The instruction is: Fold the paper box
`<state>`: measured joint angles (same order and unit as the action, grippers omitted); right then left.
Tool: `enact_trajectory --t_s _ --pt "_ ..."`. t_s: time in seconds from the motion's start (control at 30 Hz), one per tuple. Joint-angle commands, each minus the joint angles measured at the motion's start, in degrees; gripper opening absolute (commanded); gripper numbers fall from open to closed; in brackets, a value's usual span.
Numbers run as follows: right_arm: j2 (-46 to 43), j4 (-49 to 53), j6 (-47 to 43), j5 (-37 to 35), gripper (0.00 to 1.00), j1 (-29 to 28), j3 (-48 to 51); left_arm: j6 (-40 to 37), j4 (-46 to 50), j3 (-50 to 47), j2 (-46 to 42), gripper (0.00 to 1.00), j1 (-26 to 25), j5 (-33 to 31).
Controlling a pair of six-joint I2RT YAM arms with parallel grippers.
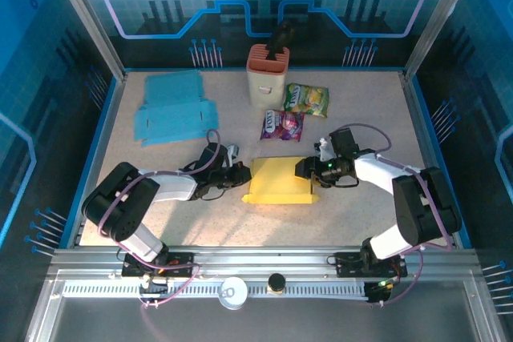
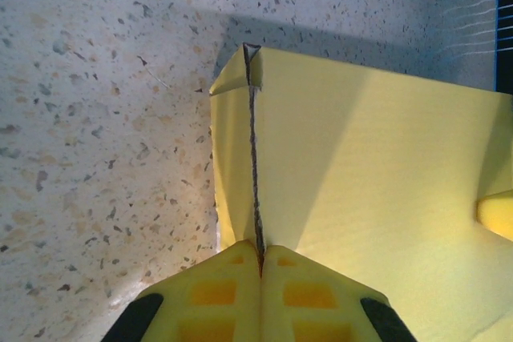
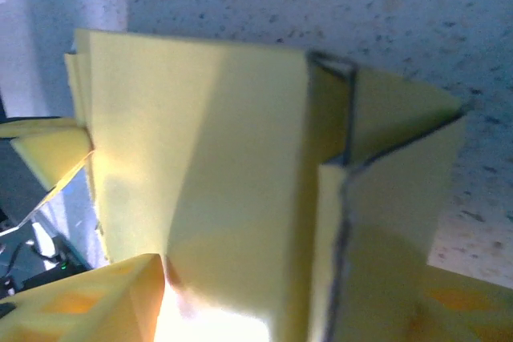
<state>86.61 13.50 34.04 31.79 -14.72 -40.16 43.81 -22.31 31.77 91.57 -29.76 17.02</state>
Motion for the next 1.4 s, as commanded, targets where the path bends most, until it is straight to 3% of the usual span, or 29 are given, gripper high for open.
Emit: enact_trajectory --t_s 0.0,0.07,0.27,0.4,0.53,0.67,0.8,1.0,1.13,1.37 --pt "-1.72 -9.09 5.93 6.05 0.56 -0.82 1.84 0.57 5.15 -2.07 2.52 0.06 0.33 -1.50" --pt "-2.66 -13.30 9.95 7.71 0.48 -0.83 2.89 0.49 5.45 -1.78 2.22 0.07 0.33 -1.46" --pt "-5.98 -17.80 18.10 9.18 0.43 -0.91 3.34 -0.25 7.82 -0.41 -0.59 0.20 0.35 -1.69" --pt "-7.02 -14.32 19.44 9.16 0.39 -0.67 1.40 -2.40 12.59 0.96 -5.40 0.38 0.23 -4.13" --pt "-7.26 -11.18 20.08 9.82 0.35 0.14 -0.35 -7.88 20.58 2.43 -14.81 0.55 -2.20 -12.32" --pt "-7.31 -7.91 20.48 11.53 0.33 2.02 -1.40 -21.06 27.67 6.08 -22.35 0.64 -11.13 -23.14" --pt "-7.57 -4.35 20.96 14.76 0.31 5.72 -2.09 -37.39 30.03 8.71 -24.44 0.67 -22.63 -32.74" --pt "-8.05 3.16 19.15 19.69 0.30 11.53 -3.24 -56.10 28.75 11.38 -19.22 0.69 -34.16 -45.42" --pt "-7.31 6.29 18.99 23.05 0.30 13.73 -3.79 -62.56 25.72 13.90 -12.47 0.70 -36.05 -54.51" --pt "-6.39 8.81 18.25 24.63 0.30 15.18 -3.80 -69.43 17.96 15.56 -5.82 0.73 -36.31 -62.35"
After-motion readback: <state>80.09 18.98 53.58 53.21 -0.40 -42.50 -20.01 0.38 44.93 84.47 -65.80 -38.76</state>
